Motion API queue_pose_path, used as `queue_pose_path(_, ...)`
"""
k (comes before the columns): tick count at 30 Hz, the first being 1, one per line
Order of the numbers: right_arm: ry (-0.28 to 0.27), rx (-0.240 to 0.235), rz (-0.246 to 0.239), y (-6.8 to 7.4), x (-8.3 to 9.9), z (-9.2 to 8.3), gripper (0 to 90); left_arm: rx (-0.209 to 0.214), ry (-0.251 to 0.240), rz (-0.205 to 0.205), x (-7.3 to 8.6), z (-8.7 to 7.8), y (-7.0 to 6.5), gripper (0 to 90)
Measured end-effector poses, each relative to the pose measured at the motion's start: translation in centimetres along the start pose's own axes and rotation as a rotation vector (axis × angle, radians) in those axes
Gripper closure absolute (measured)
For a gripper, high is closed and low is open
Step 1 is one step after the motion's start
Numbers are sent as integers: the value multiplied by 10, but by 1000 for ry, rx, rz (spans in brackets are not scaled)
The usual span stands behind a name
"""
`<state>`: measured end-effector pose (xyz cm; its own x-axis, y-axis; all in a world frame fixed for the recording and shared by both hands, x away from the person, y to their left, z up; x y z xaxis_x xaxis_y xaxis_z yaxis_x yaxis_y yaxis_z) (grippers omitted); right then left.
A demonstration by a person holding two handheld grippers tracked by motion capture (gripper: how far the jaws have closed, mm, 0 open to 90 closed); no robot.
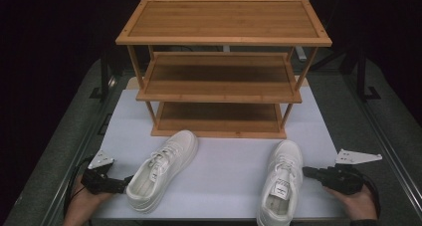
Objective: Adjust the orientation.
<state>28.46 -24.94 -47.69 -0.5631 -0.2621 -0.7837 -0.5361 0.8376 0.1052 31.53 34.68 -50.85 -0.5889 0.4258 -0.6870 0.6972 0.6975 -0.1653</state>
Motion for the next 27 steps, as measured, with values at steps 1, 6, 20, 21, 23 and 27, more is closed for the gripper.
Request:
queue_pose_path(1,-2,6,-1,0,0,0,885,0,0,0,0,0,0,0)
queue_pose_path(6,-12,25,5,-5,-7,3,893,0,0,-1,0,0,0,0)
queue_pose_path(20,0,27,-21,-2,-29,26,896,0,-3,-4,0,0,0,0)
queue_pose_path(21,1,27,-23,-1,-31,29,897,0,-3,-4,0,0,0,0)
queue_pose_path(23,6,20,-29,2,-35,35,897,0,-4,-4,0,0,0,0)
queue_pose_path(27,11,6,-48,9,-45,48,897,1,-3,-4,0,0,0,0)
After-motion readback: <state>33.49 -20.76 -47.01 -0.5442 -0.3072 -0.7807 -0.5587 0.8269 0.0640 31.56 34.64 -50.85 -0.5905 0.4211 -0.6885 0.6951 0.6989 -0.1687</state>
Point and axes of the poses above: each handheld gripper's, and its own axes: z roughly forward along the jaws, x roughly out of its underside, y roughly to its left, the point moved 8 cm from there along z, roughly forward along the jaws, and after that the axes turned 15 degrees about x, right-handed, at the moved point
